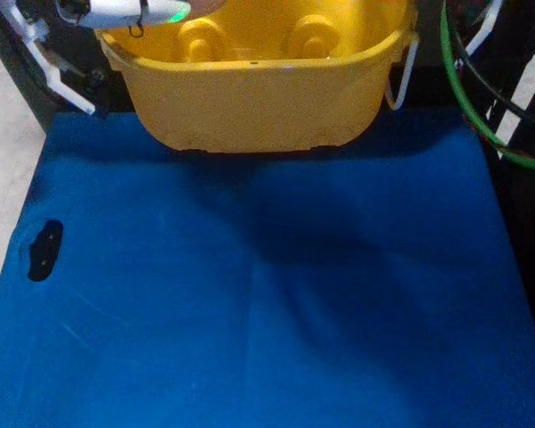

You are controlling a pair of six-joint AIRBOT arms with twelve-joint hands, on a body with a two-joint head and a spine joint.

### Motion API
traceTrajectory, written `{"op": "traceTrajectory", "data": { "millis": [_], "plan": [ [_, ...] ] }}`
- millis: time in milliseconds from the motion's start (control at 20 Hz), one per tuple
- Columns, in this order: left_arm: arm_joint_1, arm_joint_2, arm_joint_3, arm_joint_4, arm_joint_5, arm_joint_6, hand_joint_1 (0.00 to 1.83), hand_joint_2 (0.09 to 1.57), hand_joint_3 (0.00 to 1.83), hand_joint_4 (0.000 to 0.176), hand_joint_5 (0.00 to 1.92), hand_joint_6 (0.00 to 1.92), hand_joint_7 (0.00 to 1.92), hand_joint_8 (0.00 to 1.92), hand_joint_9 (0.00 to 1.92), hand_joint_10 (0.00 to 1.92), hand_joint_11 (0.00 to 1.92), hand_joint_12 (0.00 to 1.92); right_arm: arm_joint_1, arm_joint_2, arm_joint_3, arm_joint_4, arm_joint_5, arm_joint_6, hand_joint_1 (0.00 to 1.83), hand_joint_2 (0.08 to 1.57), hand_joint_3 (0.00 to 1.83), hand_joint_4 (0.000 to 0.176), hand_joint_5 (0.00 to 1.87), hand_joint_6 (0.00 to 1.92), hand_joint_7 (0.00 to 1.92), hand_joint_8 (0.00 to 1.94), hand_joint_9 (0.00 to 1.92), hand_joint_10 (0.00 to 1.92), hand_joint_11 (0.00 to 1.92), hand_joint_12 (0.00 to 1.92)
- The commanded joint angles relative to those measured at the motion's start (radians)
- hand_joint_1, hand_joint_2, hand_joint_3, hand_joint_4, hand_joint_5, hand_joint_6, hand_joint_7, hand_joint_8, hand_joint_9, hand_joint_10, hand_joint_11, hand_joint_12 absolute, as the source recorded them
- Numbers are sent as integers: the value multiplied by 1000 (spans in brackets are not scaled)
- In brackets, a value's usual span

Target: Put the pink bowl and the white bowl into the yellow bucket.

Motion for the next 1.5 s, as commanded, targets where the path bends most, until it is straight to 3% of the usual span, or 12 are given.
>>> {"op": "traceTrajectory", "data": {
  "millis": [0, 100, 150, 250, 350, 500, 550, 700, 800, 900, 1050, 1450],
  "plan": [
    [-10, -2, 12, -57, 113, -19, 1365, 1183, 0, 0, 800, 932, 828, 1289, 861, 1529, 746, 1641, 22, -2, -3, -34, -129, 5, 1484, 1152, 0, 0, 789, 1225, 791, 1080, 883, 1174, 799, 1609],
    [-3, -4, 18, -67, 110, -20, 1349, 1219, 0, 0, 724, 1092, 765, 1353, 762, 1585, 682, 1657, 17, -2, -7, -34, -129, 5, 1363, 1158, 1, 0, 826, 1212, 797, 1118, 918, 1284, 800, 1402],
    [-1, -4, 20, -73, 110, -20, 1348, 1220, 0, 0, 723, 1094, 764, 1363, 756, 1583, 676, 1656, 16, -3, -10, -34, -129, 5, 1205, 1168, 1, 0, 882, 1212, 852, 1142, 786, 1074, 723, 1427],
    [5, -4, 23, -80, 109, -20, 1360, 1188, 0, 0, 783, 1002, 831, 1287, 827, 1521, 679, 1657, 14, -2, -10, -34, -129, 5, 1151, 1146, 0, 0, 896, 1110, 748, 783, 744, 1019, 648, 1421],
    [9, -5, 28, -92, 109, -20, 1240, 1185, 0, 0, 795, 1110, 885, 1282, 784, 1232, 629, 1606, 12, -2, -12, -34, -129, 5, 1146, 1144, 0, 0, 897, 1107, 718, 720, 694, 1016, 599, 1426],
    [12, -9, 34, -102, 109, -20, 1190, 1186, 1, 0, 796, 1170, 884, 1258, 702, 1072, 501, 1621, 9, -2, -14, -34, -129, 5, 1187, 1033, 0, 0, 700, 632, 720, 496, 663, 789, 526, 1336],
    [15, -10, 36, -110, 109, -20, 1134, 1184, 0, 0, 827, 1190, 777, 929, 672, 1080, 468, 1626, 9, -2, -15, -34, -129, 5, 1162, 1042, 0, 0, 693, 580, 724, 408, 651, 721, 502, 1319],
    [19, -12, 43, -123, 108, -20, 1125, 1170, 0, 0, 855, 1162, 816, 579, 640, 1026, 423, 1598, 8, -2, -17, -34, -129, 5, 1089, 1047, 0, 0, 679, 403, 723, 185, 608, 509, 414, 1313],
    [20, -18, 51, -128, 106, -20, 989, 1065, 0, 0, 740, 298, 739, 377, 522, 948, 292, 1570, 8, -2, -18, -34, -129, 5, 1024, 1037, 0, 0, 598, 150, 528, 1, 488, 139, 78, 1314],
    [21, -20, 53, -131, 105, -20, 891, 1039, 0, 0, 681, 115, 651, 183, 377, 826, 105, 1565, 8, -2, -19, -34, -130, 5, 913, 1028, 0, 0, 522, 87, 353, 0, 321, 19, 0, 1121],
    [22, -20, 53, -135, 106, -20, 741, 1005, 0, 0, 508, 1, 462, 14, 204, 680, 0, 1522, 8, -2, -21, -34, -132, 5, 747, 1008, 0, 0, 409, 11, 205, 1, 134, 5, 0, 402],
    [32, -19, 49, -154, 125, -21, 727, 1010, 0, 21, 362, 0, 308, 0, 201, 246, 0, 1272, 5, 13, -35, -34, -139, 5, 709, 1027, 3, 0, 366, 0, 179, 1, 117, 6, 0, 399]
  ]
}}
